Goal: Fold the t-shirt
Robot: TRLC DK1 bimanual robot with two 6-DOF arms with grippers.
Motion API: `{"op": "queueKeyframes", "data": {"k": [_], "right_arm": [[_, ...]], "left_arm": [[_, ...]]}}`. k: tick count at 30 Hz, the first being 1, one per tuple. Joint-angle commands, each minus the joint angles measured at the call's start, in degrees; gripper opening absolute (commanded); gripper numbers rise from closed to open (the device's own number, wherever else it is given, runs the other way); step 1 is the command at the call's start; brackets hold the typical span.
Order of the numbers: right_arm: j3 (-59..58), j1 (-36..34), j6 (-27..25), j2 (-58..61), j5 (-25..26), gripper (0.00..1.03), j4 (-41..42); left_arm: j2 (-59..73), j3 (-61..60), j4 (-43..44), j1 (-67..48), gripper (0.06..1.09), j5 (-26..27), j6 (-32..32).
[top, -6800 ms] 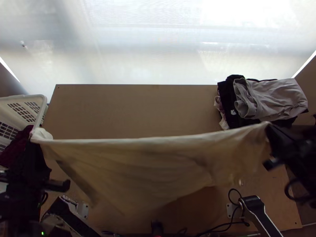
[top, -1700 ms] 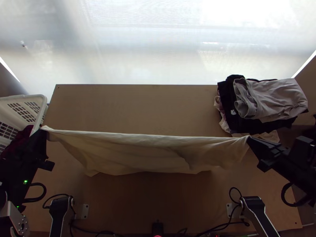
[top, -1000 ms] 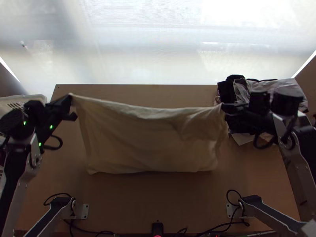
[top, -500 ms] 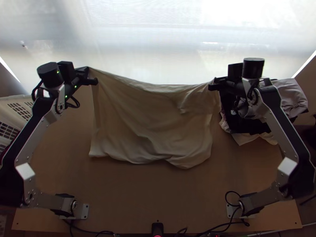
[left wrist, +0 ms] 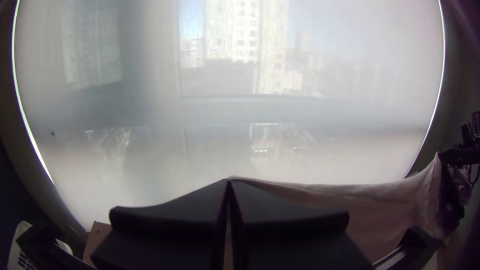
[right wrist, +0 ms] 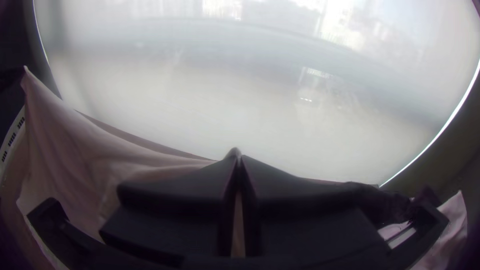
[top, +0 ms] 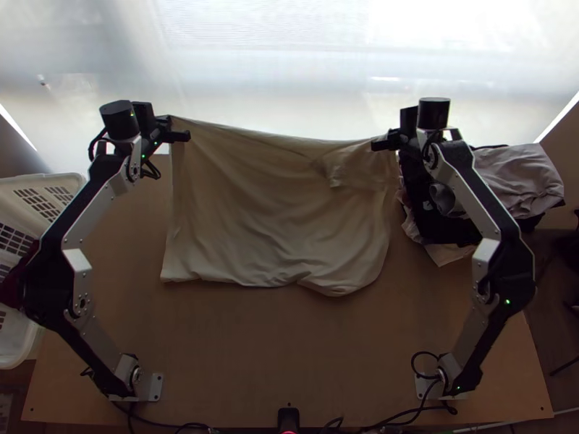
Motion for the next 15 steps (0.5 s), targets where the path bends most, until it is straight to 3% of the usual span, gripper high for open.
{"op": "queueKeyframes", "data": {"k": [1,9,15], "right_arm": [[8.7,1.8,-2.5,10.4,1.6,0.03,-3.0],[25.8,2.3,-2.4,22.8,4.4,0.03,-10.7],[25.3,3.3,-2.5,23.3,4.4,0.03,-17.7]], "left_arm": [[7.7,2.4,0.2,-1.1,0.14,-0.3,1.6],[13.3,5.4,0.8,-0.7,0.14,-0.9,3.3],[14.0,4.7,-4.4,-2.0,0.12,-0.8,6.0]]}}
